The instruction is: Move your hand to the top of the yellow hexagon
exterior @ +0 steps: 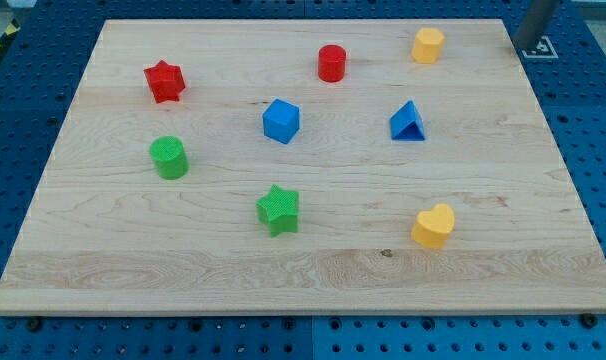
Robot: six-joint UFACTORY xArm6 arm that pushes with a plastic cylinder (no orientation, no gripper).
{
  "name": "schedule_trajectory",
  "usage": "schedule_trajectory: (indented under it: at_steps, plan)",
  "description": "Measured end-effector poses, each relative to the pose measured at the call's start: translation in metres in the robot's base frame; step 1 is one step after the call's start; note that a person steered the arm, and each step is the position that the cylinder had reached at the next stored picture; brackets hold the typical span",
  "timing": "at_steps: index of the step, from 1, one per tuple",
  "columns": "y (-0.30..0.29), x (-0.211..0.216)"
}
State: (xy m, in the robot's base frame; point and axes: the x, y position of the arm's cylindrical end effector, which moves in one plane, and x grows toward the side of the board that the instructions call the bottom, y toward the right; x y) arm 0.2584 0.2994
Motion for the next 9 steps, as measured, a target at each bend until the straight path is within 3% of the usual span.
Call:
schedule_trajectory:
  at_steps: [4, 6, 7, 8, 9]
  plan:
    - [-0.009, 0.005]
    - [-0.058, 0.005]
    - [-0.058, -0.014]
    - [-0.094, -0.065]
    - [-0.106, -0.061]
